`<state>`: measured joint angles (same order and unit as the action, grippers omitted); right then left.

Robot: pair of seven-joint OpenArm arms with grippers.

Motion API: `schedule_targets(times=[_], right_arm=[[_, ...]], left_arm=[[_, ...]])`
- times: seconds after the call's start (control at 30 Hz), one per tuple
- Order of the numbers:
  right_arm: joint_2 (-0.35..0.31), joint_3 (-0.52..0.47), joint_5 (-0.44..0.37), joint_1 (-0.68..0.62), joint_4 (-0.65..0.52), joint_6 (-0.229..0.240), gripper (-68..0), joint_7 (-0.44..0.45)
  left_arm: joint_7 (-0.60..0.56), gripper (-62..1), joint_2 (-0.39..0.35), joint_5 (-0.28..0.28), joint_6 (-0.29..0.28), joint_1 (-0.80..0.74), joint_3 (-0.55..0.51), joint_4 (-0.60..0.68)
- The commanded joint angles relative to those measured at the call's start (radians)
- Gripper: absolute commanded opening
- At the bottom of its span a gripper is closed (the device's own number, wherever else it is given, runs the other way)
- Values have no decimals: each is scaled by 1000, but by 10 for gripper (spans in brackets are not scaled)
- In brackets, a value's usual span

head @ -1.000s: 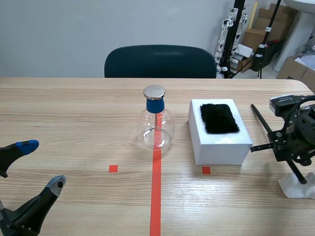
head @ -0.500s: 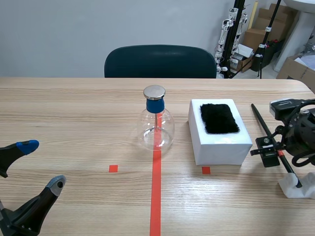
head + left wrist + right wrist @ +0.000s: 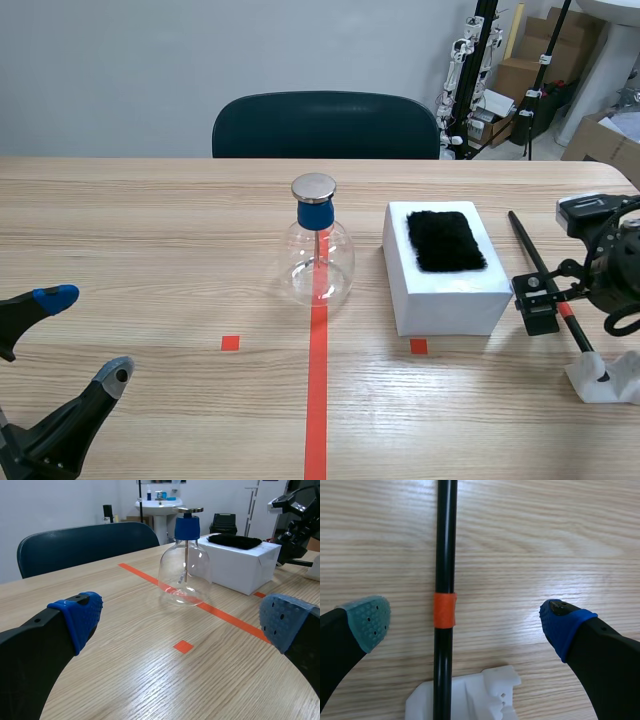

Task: Do the electroscope experiment. put the rod down on the box

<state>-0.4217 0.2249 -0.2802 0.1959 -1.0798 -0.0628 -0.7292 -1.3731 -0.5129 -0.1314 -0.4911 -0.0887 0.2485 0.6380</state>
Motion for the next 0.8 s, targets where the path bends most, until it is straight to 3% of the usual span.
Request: schedule_targets(times=[0.0,0.77], right_arm=[[-19,-1,0,14,-23,0,-62,3],[-19,-1,8,14,-23,0,-62,-8]], left_arm=[[-16,14,-6,7,-2,3,-3,9],[-16,14,-6,7,-2,3,-3,9]])
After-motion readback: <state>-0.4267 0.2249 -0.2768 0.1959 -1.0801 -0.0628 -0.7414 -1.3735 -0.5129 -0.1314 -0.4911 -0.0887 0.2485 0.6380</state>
